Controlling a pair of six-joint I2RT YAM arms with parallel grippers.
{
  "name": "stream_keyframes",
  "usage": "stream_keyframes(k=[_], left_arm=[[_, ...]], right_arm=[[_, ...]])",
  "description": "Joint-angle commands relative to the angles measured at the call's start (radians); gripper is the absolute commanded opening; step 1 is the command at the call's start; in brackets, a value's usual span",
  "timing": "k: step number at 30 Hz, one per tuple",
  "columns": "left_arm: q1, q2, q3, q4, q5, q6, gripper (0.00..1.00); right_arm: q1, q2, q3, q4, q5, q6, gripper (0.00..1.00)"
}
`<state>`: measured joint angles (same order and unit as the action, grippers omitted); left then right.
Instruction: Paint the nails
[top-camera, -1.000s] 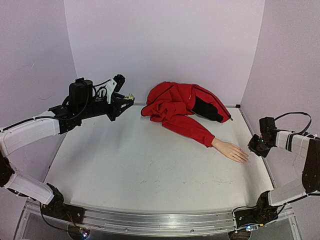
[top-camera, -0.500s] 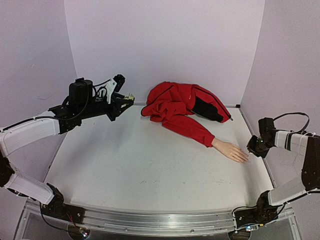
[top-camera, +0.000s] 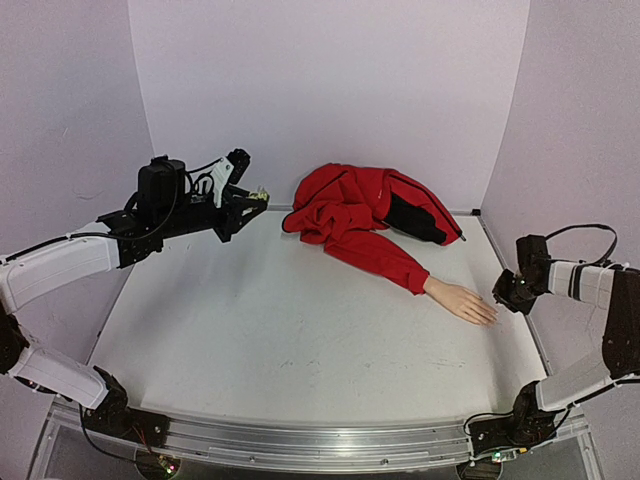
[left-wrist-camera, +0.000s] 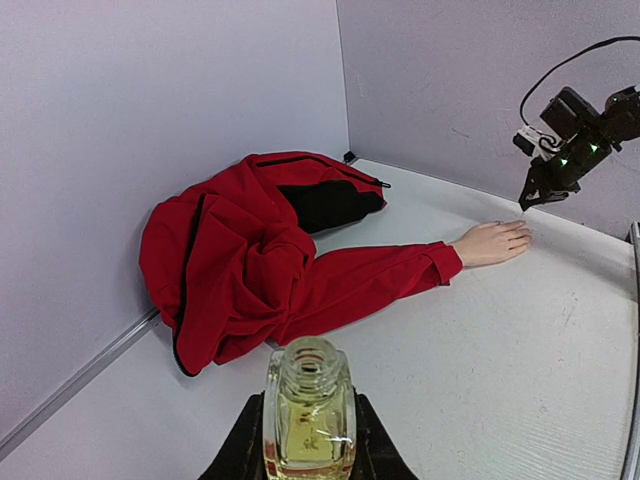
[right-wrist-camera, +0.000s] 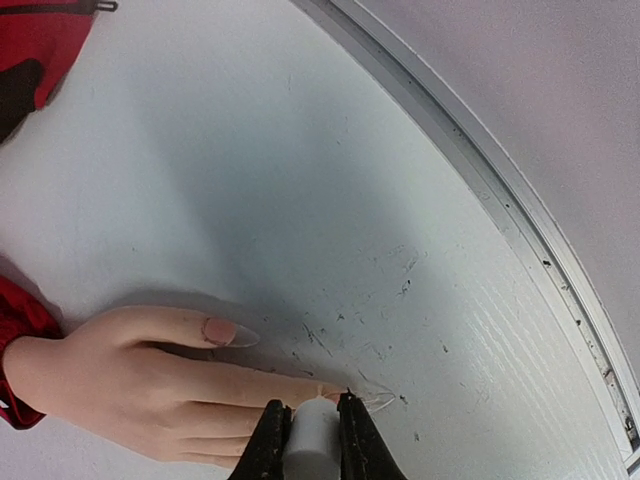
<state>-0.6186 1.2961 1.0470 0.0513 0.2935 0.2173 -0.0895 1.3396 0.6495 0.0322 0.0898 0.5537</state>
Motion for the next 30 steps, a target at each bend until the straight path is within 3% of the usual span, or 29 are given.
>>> stream_keyframes(k=[1, 22, 30], left_arm=[[0.005, -0.018, 0.032, 0.049, 0.012, 0.010, 0.00], [0.005, -0.018, 0.031, 0.048, 0.006, 0.015, 0.00], [0.005, -0.018, 0.032, 0.048, 0.007, 0.014, 0.00]], right_arm=[[-0.004, 0.007, 0.000, -0.006, 0.004, 0.001, 0.00], [-0.003, 0.059, 0.016, -0.032, 0.099, 0.059, 0.00], [-0.004, -0.007, 0.013, -0.110, 0.120, 0.075, 0.00]])
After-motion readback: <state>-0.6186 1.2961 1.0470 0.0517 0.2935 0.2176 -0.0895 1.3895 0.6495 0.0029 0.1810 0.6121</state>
